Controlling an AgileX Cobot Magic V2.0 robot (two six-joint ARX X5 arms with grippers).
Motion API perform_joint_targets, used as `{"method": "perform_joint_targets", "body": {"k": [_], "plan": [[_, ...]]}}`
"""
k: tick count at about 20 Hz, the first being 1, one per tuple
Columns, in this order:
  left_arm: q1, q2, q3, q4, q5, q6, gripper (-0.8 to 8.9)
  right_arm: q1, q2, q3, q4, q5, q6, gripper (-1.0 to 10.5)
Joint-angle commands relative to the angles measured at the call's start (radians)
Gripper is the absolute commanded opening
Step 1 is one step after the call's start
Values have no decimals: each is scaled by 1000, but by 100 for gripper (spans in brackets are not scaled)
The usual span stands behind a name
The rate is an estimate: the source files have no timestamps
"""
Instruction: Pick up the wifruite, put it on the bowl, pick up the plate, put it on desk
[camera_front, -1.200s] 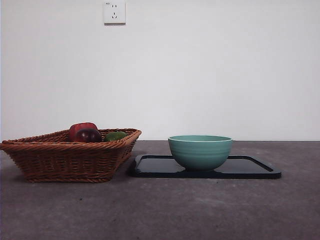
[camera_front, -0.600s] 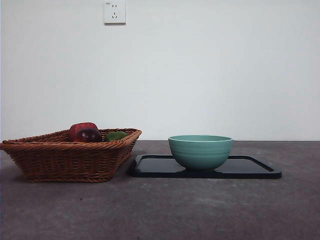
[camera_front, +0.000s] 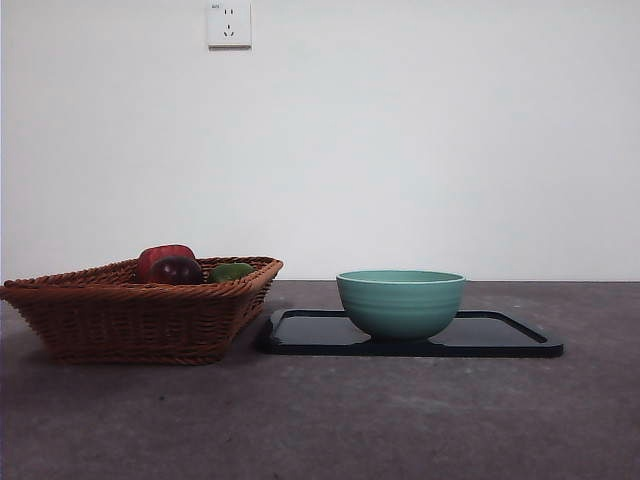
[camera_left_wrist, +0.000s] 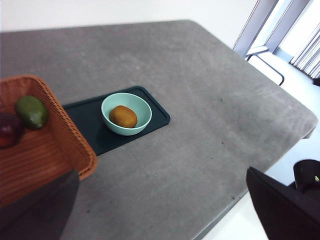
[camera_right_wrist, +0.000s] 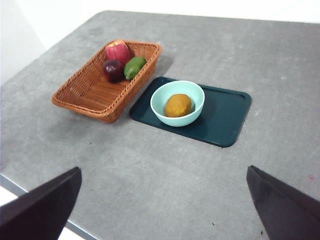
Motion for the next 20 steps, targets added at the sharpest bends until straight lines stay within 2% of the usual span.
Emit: {"method": "perform_joint_targets", "body": {"k": [1, 5, 10, 20], "plan": [[-11, 109, 21, 55, -2, -68, 529, 6, -1, 10, 8, 0, 0, 553], [9, 338, 85, 36, 13, -70, 530, 6, -1, 10, 7, -1, 2, 552], [73, 650, 272, -63, 142, -24, 529, 6, -1, 10, -8, -1, 4, 553], [203, 1198, 677, -266, 149, 106, 527, 6, -1, 10, -31, -1, 3, 553]]}}
